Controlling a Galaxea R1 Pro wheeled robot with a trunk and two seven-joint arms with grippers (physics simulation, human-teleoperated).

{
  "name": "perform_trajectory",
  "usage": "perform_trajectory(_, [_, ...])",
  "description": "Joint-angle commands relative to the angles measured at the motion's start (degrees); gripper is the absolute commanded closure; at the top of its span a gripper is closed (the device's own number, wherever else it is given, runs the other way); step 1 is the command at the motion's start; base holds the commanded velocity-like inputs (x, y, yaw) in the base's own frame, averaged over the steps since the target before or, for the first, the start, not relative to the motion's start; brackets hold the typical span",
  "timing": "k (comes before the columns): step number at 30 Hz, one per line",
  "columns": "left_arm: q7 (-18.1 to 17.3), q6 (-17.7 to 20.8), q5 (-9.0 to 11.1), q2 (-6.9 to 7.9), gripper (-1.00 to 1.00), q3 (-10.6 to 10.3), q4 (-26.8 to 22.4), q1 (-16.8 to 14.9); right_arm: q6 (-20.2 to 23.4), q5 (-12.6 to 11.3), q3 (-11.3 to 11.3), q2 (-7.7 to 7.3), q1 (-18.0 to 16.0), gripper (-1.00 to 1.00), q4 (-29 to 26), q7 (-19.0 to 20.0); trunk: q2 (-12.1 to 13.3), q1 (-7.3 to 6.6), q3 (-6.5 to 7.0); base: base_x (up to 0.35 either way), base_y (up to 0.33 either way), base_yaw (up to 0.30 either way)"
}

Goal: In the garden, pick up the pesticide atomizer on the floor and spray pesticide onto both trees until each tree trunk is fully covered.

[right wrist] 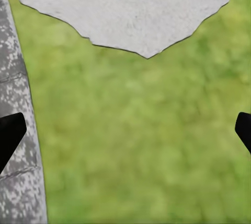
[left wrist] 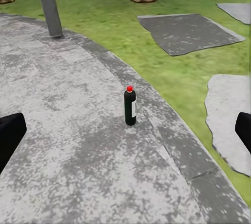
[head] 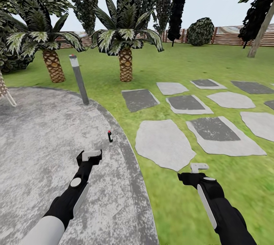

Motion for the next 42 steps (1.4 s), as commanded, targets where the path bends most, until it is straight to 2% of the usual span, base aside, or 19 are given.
perform_trajectory(1, [0.0, -0.17, 0.0, 0.0, -1.0, 0.01, 0.0, 0.0, -0.01, 0.0, 0.0, 0.0, -0.01, -1.0, -0.01, -0.01, 0.0, 0.0, -0.05, 0.0, 0.0, 0.0])
perform_trajectory(10, [-0.03, -0.45, 0.0, 0.0, -1.0, 0.05, 0.0, 0.0, -0.02, 0.0, -0.01, 0.01, -0.01, -1.0, -0.01, 0.02, 0.0, 0.0, -0.15, 0.06, 0.0, 0.0])
perform_trajectory(42, [-0.17, -0.46, 0.0, 0.0, -1.0, -0.03, 0.0, 0.0, -0.01, 0.0, 0.07, -0.01, 0.04, -1.0, -0.01, 0.03, 0.0, 0.0, -0.16, 0.332, 0.0, 0.0])
